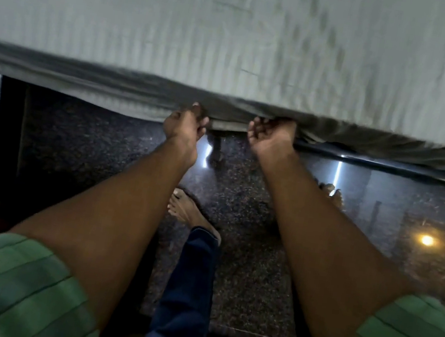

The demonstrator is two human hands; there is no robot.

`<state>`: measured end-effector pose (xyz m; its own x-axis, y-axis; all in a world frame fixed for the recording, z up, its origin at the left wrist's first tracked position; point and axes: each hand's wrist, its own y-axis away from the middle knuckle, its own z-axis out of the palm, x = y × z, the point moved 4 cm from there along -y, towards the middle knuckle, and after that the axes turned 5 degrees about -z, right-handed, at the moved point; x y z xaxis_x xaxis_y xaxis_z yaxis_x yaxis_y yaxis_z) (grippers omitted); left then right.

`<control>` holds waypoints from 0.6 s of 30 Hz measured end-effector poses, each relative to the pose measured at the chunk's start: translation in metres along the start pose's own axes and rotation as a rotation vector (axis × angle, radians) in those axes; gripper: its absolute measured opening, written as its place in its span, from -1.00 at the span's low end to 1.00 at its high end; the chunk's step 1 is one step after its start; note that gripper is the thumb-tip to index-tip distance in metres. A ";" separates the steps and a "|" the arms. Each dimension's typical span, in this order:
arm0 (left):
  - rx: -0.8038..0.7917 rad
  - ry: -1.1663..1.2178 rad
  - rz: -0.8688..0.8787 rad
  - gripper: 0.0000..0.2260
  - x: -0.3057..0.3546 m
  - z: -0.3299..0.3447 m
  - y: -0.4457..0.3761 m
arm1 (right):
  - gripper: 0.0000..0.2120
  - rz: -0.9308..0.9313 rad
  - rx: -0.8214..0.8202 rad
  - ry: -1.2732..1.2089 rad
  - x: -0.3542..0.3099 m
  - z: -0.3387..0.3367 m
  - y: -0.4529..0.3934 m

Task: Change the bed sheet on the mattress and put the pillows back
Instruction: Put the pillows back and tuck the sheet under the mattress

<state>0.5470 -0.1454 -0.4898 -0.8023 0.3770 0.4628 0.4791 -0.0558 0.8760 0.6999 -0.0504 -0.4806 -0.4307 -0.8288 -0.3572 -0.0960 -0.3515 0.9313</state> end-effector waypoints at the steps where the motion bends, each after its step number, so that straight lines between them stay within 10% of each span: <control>1: -0.001 -0.043 -0.001 -0.92 0.002 -0.002 -0.002 | -0.64 -0.011 0.023 0.034 0.004 -0.003 -0.005; 8: -0.076 -0.295 -0.065 -0.79 -0.001 0.010 -0.008 | -0.80 -0.081 0.085 0.548 0.000 -0.005 -0.044; 18: -0.101 -0.060 -0.313 -0.75 -0.025 -0.005 -0.047 | -0.64 0.059 -0.109 0.212 0.044 -0.026 -0.034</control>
<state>0.5427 -0.1572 -0.5420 -0.8812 0.4436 0.1633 0.1731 -0.0187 0.9847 0.7072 -0.0859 -0.5302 -0.2340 -0.9180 -0.3202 0.0257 -0.3351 0.9418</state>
